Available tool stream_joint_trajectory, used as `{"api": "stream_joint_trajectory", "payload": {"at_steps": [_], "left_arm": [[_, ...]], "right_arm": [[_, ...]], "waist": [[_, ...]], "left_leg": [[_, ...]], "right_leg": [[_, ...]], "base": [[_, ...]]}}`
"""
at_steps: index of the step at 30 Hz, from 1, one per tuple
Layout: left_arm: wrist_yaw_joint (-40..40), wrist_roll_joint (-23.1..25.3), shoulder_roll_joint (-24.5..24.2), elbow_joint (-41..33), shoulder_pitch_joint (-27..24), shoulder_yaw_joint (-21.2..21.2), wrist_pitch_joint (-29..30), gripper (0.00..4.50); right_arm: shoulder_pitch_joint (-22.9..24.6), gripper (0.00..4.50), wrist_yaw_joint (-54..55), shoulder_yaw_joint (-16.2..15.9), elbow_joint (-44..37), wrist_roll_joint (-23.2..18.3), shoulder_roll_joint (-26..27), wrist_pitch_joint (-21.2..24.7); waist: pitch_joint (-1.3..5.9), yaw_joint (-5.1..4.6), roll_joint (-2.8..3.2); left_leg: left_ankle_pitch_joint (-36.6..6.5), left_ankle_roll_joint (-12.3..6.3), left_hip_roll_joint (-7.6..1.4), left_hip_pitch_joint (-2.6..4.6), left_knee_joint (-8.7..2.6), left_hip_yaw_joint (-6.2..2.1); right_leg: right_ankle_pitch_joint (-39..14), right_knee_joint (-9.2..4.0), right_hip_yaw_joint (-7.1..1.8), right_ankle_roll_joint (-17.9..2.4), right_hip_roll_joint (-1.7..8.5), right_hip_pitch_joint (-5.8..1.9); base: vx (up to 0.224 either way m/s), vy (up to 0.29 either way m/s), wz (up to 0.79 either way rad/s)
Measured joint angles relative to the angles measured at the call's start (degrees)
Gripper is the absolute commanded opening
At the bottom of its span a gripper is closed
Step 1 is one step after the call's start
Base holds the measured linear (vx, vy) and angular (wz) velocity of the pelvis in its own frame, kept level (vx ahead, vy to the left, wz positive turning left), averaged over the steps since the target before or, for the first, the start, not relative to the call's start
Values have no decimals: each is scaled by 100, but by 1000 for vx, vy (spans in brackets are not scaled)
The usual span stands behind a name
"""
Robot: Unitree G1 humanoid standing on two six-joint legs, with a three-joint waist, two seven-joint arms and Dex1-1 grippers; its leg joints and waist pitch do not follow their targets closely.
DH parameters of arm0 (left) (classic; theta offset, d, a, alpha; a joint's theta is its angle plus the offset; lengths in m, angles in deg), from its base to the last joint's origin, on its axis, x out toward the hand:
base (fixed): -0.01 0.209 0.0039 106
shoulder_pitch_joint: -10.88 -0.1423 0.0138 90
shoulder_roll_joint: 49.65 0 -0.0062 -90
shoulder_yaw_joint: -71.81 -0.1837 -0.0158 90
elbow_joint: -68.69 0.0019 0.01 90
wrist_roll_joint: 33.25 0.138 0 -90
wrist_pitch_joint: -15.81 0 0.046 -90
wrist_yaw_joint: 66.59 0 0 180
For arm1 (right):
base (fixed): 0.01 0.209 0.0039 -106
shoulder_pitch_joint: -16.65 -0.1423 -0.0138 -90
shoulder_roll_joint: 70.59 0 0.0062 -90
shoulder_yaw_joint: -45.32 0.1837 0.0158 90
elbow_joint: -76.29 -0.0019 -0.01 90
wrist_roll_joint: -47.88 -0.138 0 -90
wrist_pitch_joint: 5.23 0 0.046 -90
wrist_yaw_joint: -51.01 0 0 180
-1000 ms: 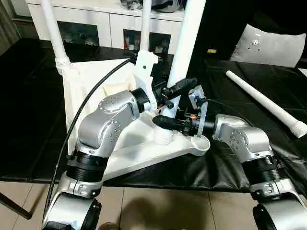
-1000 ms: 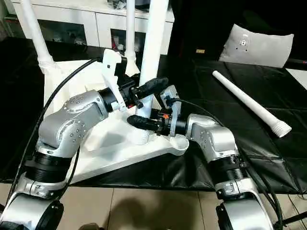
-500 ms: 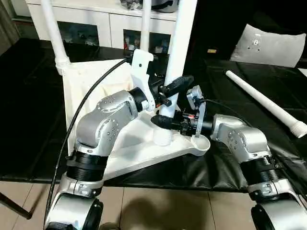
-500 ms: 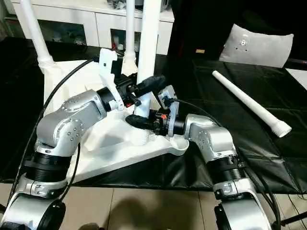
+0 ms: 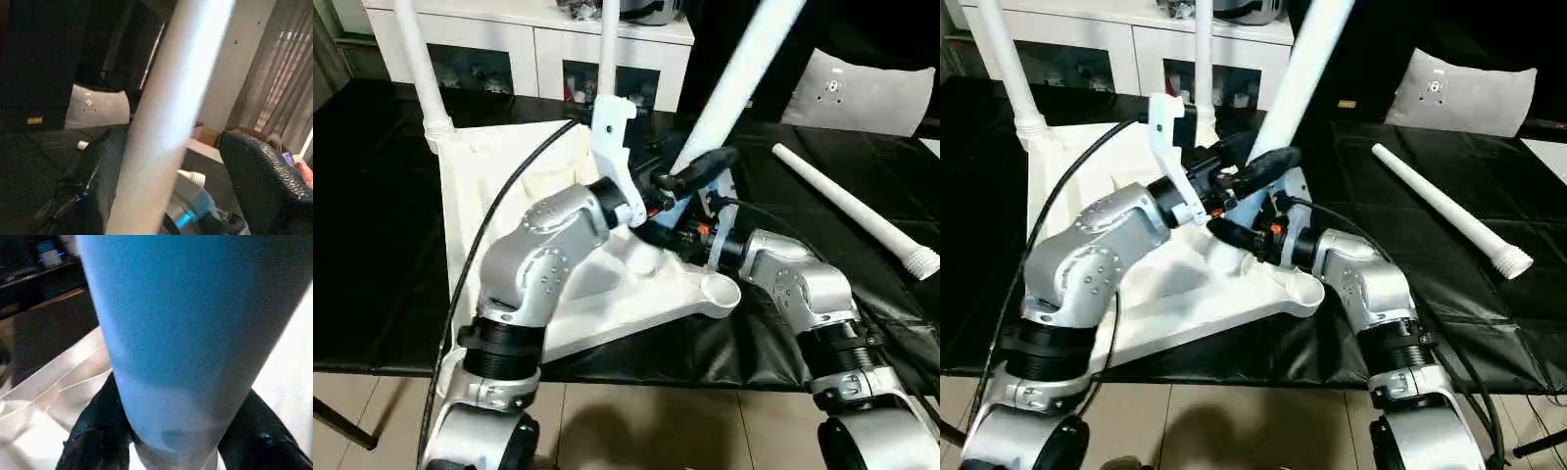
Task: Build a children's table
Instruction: Pick table leg
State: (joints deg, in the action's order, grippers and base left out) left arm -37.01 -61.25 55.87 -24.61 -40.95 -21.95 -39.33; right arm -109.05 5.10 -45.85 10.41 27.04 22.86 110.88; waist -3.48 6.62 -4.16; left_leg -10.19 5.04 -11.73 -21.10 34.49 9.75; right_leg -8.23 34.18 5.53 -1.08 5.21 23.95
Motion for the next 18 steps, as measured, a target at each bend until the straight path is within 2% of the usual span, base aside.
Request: {"api": "stream_joint_trajectory", "payload": {"at_steps": [3, 7, 11, 14, 18], "left_arm": [[110, -160, -136, -247, -3, 52, 10, 343], [288, 11, -764, -404, -346, 42, 28, 343], [537, 755, -1419, -225, -831, -651, -35, 343], [594, 1296, -1676, 148, -973, -1260, -295, 343], [750, 1622, -1827, 375, -1252, -1803, -444, 343]], "right_arm": [[118, 188, 449, 311, -71, -1, -47, -41], [505, 188, 858, 615, -423, 0, -225, 50], [893, 188, 1299, 972, -962, 0, -301, 281], [1139, 188, 1531, 986, -1379, 26, -309, 319], [1356, 188, 1650, 963, -1499, 126, -374, 327]], "waist": [[1, -10, 2], [3, -41, 22], [1, -61, 32], [9, -61, 50], [13, -68, 79]], "left_leg": [[0, 0, 1, 1, -1, 2], [0, 1, -4, 7, -4, 2], [1, 3, -4, 10, -3, -3], [1, 4, -3, 14, -3, -6], [1, 4, -2, 13, -4, -6]], "right_leg": [[1, -1, -3, -1, 1, -1], [-6, 3, -2, 11, -5, 0], [-9, 2, -4, 21, -7, -1], [-8, -1, -6, 23, -6, -7], [-7, 0, -7, 23, -4, -5]], "base": [[0, 0, 0], [0, 0, 0], [0, 0, 0], [0, 0, 0], [0, 0, 0]]}}
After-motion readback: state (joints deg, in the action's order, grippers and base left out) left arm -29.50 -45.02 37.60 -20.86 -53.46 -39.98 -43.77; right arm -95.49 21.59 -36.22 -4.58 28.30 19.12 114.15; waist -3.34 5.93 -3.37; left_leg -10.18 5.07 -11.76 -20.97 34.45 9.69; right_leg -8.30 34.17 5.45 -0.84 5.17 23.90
